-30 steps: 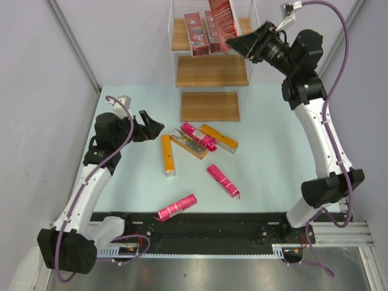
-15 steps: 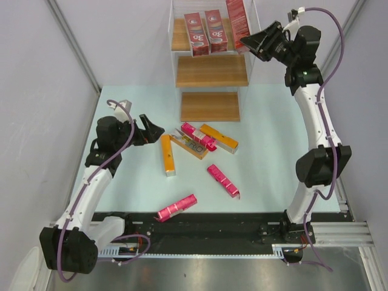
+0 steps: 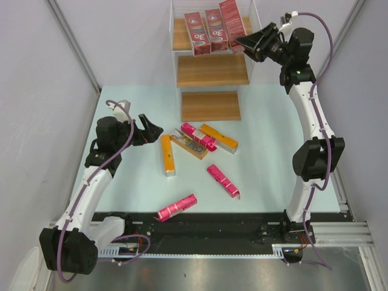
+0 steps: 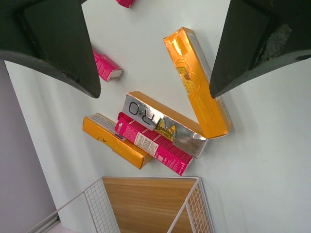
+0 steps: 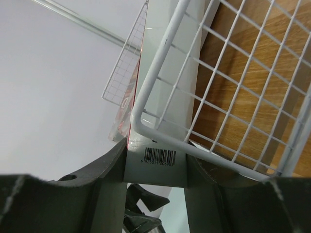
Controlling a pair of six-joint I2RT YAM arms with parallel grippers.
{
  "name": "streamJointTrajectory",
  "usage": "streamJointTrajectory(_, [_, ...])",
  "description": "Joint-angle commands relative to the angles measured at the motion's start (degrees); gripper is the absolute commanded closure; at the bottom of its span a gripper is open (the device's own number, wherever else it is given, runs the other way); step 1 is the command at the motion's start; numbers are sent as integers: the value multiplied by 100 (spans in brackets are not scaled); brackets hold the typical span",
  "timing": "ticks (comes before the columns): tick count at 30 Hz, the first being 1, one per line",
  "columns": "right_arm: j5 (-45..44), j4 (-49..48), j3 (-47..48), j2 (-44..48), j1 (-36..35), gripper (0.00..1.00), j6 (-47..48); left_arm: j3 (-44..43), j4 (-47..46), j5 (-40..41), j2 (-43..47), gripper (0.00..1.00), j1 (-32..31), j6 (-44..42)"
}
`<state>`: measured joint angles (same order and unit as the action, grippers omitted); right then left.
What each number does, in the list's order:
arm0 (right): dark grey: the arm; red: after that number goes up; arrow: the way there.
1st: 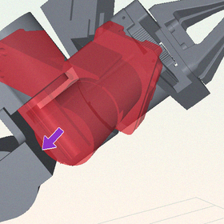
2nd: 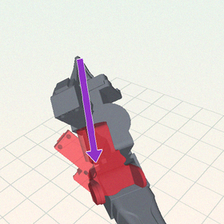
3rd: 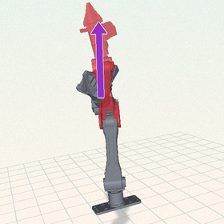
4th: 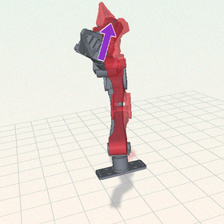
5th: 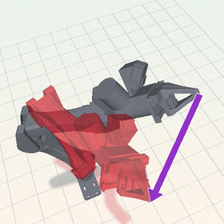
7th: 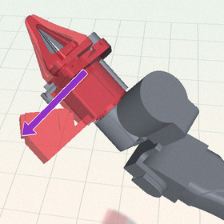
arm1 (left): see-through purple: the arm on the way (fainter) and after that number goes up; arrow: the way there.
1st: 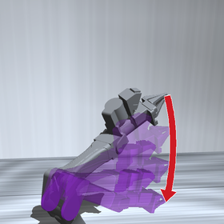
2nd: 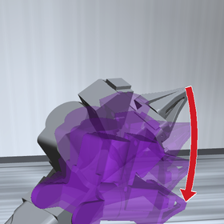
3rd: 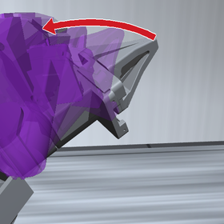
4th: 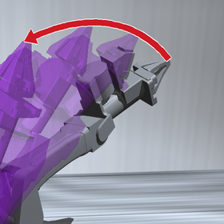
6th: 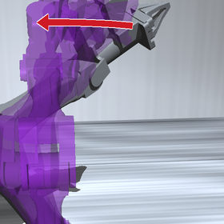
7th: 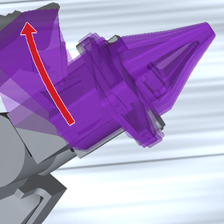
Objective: Place and organize the toothpastes onto the shelf
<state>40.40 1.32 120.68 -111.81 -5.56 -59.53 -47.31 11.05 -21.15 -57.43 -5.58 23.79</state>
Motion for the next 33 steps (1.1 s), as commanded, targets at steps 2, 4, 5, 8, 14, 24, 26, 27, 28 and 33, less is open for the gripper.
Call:
streamJointTrajectory(2, [-322, -510, 131, -52, -173, 79, -400, -15, -68, 49, 48, 0, 40, -103])
streamJointTrajectory(4, [-375, -720, -35, -17, -182, 77, -524, -15, -77, 32, 65, 0, 40, -94])
streamJointTrajectory(5, [-393, -765, -71, -8, -191, 76, -586, -15, -68, 40, 65, 0, 40, -94])
streamJointTrajectory(8, [-481, -932, -229, 63, -191, 67, -683, -15, -68, 32, 91, 0, 40, -94])
streamJointTrajectory(14, [-490, -844, -203, 80, -217, 35, -718, -6, -68, -21, 56, 0, 40, -85])
streamJointTrajectory(24, [-911, 140, -519, 598, -314, 9, 169, 20, -120, -179, -49, 0, 40, -85])
streamJointTrajectory(26, [-973, 184, -703, 739, -314, 6, 283, 20, -138, -206, -75, 0, 31, -76])
streamJointTrajectory(27, [-990, 210, -739, 766, -305, 5, 310, 20, -138, -223, -93, 0, 40, -76])
streamJointTrajectory(28, [-1025, 298, -774, 809, -314, 4, 371, 29, -129, -232, -93, 0, 31, -76])
streamJointTrajectory(33, [-929, -26, -1029, 968, -305, 2, 258, 38, -147, -241, -119, 0, 31, -76])
